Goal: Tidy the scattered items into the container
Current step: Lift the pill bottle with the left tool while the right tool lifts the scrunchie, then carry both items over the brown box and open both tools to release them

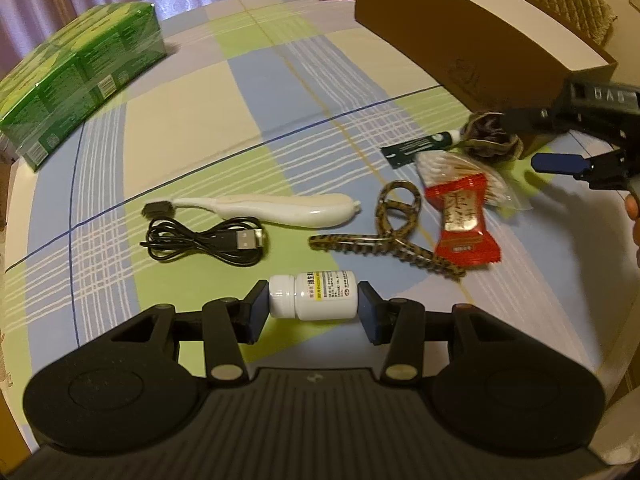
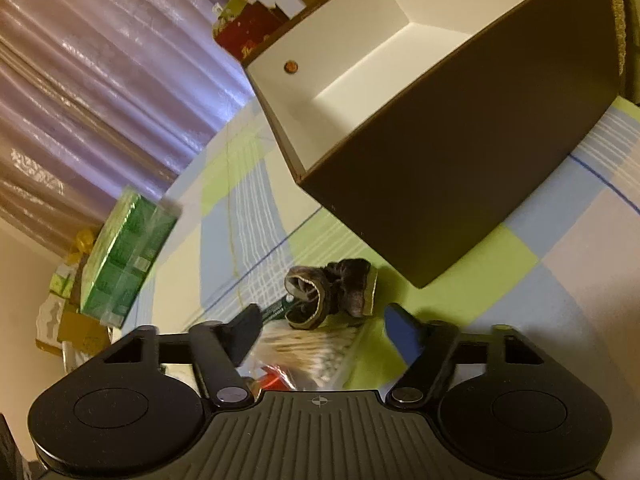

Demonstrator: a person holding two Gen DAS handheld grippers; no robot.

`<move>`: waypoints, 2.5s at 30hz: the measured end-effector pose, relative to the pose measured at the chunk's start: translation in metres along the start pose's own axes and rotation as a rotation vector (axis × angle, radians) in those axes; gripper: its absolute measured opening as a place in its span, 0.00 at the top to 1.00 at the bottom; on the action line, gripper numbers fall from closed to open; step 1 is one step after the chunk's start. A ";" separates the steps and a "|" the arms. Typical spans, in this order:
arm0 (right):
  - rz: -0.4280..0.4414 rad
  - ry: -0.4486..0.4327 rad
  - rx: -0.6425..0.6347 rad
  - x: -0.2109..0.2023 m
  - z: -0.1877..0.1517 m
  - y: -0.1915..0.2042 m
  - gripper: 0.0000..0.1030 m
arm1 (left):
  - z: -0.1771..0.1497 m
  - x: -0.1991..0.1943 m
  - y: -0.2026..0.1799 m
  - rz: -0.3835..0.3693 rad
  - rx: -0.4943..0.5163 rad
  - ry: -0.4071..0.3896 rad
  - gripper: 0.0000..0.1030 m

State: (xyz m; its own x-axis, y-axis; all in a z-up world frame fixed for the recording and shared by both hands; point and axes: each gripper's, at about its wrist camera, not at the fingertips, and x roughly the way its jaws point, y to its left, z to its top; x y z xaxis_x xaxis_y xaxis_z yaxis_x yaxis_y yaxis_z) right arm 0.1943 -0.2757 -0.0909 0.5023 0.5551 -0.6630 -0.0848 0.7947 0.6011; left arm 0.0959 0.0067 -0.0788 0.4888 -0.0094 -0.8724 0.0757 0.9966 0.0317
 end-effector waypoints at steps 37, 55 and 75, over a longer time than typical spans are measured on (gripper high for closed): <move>0.107 0.044 -0.245 -0.052 0.002 0.013 0.89 | 0.028 -0.010 -0.003 0.028 0.058 -0.019 0.60; 0.102 -0.067 -0.350 -0.125 0.061 -0.003 0.89 | 0.075 -0.071 -0.059 -0.030 0.171 -0.189 0.60; 0.060 -0.058 -0.534 -0.109 0.139 -0.026 0.89 | 0.188 -0.046 -0.164 -0.186 0.361 -0.328 0.60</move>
State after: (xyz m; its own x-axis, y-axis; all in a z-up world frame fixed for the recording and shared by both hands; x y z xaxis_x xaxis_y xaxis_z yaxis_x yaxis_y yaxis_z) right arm 0.2619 -0.3910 0.0277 0.5287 0.6008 -0.5996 -0.5326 0.7848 0.3168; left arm 0.2242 -0.1712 0.0474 0.6807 -0.2663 -0.6825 0.4536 0.8847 0.1072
